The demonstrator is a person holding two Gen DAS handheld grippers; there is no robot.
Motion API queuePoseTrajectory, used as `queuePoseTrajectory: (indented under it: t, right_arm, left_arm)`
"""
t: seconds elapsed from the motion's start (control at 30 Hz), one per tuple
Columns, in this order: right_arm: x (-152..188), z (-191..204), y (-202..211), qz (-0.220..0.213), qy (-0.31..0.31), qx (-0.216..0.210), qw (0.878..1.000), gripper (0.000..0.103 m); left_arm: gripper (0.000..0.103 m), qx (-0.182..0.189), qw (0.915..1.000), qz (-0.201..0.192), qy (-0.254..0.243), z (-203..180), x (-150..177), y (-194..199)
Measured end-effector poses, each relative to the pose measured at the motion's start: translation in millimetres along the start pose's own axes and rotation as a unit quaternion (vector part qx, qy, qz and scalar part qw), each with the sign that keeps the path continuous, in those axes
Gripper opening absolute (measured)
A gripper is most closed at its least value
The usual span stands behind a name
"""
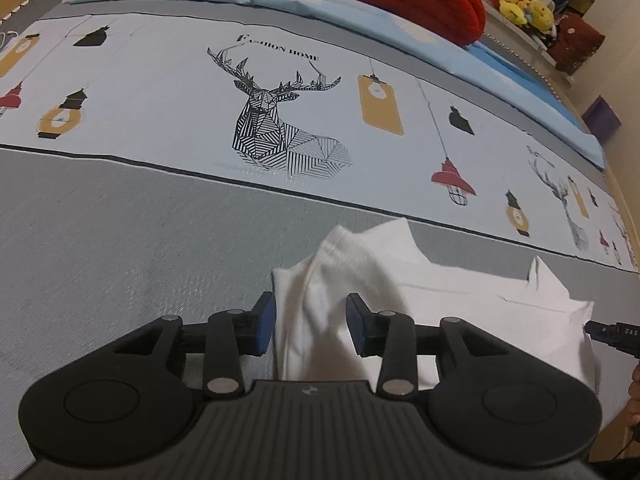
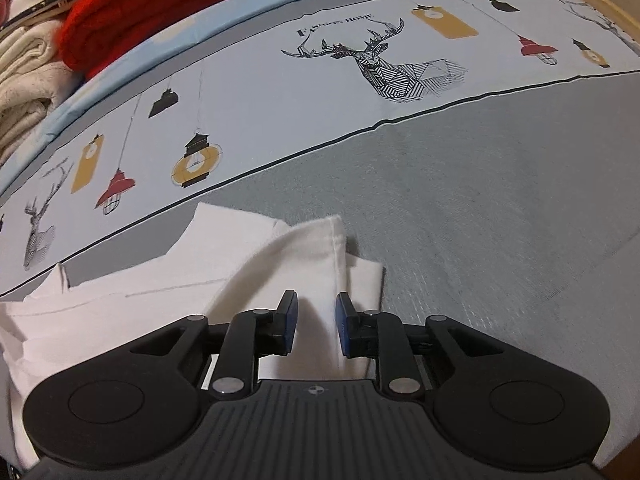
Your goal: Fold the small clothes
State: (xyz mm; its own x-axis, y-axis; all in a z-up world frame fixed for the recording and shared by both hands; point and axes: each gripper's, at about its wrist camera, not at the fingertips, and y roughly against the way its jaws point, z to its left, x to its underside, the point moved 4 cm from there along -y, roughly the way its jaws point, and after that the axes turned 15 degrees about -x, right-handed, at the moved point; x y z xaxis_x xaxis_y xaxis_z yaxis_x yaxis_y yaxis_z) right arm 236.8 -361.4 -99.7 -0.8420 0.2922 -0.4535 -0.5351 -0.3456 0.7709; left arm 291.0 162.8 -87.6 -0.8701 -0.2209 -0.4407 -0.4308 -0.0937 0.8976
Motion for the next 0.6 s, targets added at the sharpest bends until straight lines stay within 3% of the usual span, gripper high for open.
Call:
queuePoseTrajectory:
  t: [0.2, 0.23, 0.3, 0.33, 0.43, 0.6]
  right_arm:
    - [-12.3, 1.0, -12.7, -0.007, -0.01, 0.014, 1.0, 0.022]
    - [-14.4, 1.2, -13.0, -0.012, -0.01, 0.016, 1.0, 0.018]
    - [-18.6, 1.3, -11.6, -0.026, -0.013, 0.013, 0.999, 0.007]
    - [-20.4, 0.7, -11.5, -0.029, -0.015, 0.007, 0.999, 0.004]
    - [-24.5, 1.1, -10.1, -0.041, -0.018, -0.001, 0.999, 0.002]
    - [-45.9, 5.8, 26.9, -0.168, -0.035, -0.029, 0.985, 0.001]
  left_arm:
    - [0.041, -0.026, 0.9997, -0.003, 0.0, -5.6, -11.9, -14.3]
    - [0.038, -0.028, 0.9996, -0.004, 0.004, -4.1, -13.7, -16.2]
    - [0.013, -0.022, 0.9997, -0.002, 0.011, -1.1, -16.7, -19.6]
    - [0.007, -0.018, 0.9997, -0.002, 0.015, 0.3, -18.2, -20.2]
    - [0.005, -0.015, 0.9988, -0.032, 0.034, 4.6, -25.9, -12.1]
    - [0.005, -0.021, 0.9943, -0.079, 0.069, 10.7, -38.3, -1.9]
